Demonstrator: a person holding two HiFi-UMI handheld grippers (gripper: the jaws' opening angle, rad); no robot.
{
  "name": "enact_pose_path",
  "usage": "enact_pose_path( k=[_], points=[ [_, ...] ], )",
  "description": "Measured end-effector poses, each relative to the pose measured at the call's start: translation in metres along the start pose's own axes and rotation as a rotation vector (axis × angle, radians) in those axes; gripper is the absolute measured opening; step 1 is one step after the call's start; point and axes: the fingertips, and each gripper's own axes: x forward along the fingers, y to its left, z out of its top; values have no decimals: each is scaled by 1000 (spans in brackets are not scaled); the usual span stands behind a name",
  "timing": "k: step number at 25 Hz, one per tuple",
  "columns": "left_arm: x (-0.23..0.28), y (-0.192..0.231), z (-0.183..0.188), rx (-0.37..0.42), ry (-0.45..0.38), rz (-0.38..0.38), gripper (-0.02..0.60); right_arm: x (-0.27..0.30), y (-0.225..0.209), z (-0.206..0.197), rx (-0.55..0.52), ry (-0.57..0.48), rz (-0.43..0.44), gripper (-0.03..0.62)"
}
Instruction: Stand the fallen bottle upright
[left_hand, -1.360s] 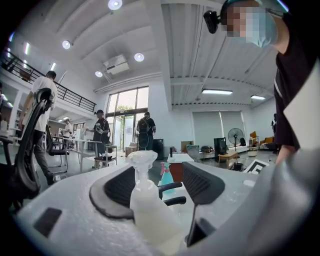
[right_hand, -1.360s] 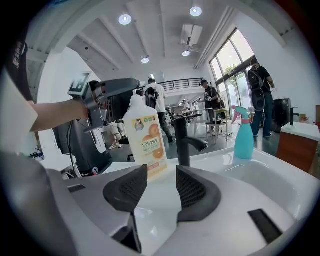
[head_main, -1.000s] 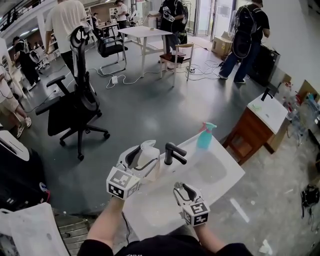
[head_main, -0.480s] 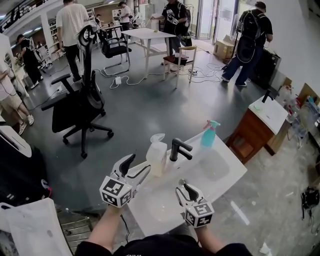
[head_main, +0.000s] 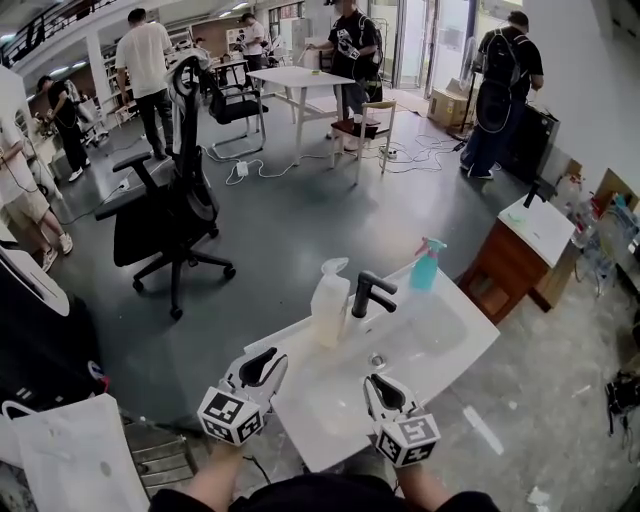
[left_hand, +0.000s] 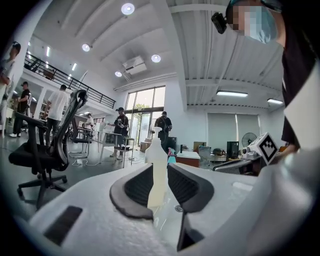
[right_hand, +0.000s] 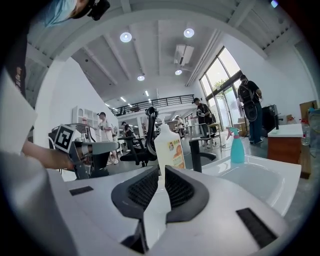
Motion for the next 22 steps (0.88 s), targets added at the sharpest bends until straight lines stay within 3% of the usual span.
enact_pose_path(
  k=[3,7,22],
  points=[
    [-16,-5,-9,-12,3,5,60,-10,8,1,0,-10,-7,17],
    [-30,-10,-18,-26,12,5,34,-21,15,-2,6,-6,-13,3],
    [-71,-22,-55,-107,32,41,20,-37,35,-15,-62,55,-3,2]
  ],
)
